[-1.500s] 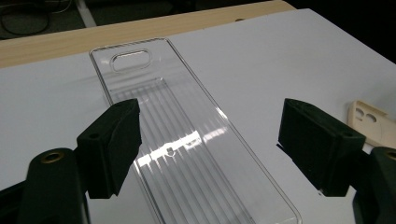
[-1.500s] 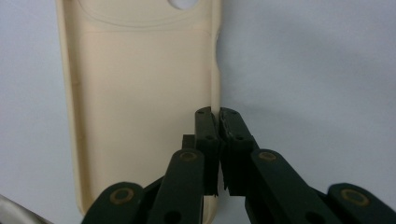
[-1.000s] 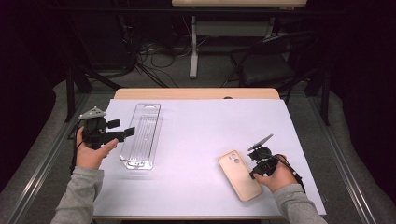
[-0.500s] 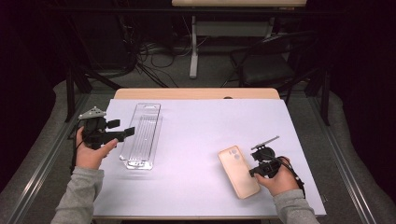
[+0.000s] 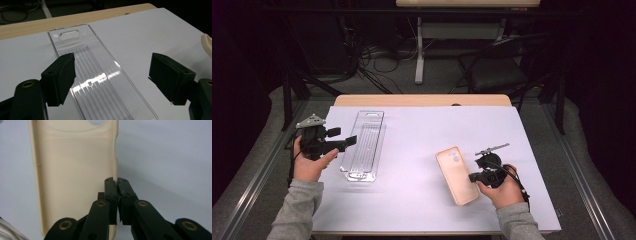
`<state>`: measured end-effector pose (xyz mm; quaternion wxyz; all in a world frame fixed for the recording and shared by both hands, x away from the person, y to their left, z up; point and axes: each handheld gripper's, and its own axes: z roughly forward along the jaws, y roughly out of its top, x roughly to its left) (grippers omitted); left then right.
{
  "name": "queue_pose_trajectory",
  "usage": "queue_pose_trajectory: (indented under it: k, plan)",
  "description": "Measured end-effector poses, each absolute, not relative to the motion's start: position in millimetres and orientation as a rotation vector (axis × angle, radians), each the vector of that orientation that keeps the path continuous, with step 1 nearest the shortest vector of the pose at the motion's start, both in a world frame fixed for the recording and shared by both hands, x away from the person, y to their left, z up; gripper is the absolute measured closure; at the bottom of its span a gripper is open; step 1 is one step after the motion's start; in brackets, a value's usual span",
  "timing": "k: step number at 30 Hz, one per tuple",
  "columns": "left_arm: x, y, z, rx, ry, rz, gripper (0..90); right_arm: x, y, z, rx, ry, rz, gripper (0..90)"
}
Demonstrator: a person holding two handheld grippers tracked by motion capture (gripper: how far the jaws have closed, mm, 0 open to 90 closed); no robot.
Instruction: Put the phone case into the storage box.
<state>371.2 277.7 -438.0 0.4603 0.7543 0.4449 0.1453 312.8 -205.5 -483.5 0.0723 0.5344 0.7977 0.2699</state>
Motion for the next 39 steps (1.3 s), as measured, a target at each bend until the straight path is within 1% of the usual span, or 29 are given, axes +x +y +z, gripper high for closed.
queue_pose_trajectory:
  k: [20,31,37,39]
  plan:
    - [369.3,278.0,-435.4,1.831,1.092,0.371,21.4,340.2,-169.6,-461.4,1.458,2.314,1.08,87.5]
    - [364.4,256.9,-433.8,1.87,1.047,0.36,21.9,355.0,-155.6,-460.3,1.415,2.245,1.172,87.6]
    - [359.8,244.1,-434.0,1.838,1.034,0.375,22.0,356.7,-148.8,-466.0,1.376,2.18,1.231,87.6]
    - [358.6,240.2,-434.6,1.821,1.021,0.362,22.0,355.9,-146.5,-467.3,1.351,2.154,1.263,87.6]
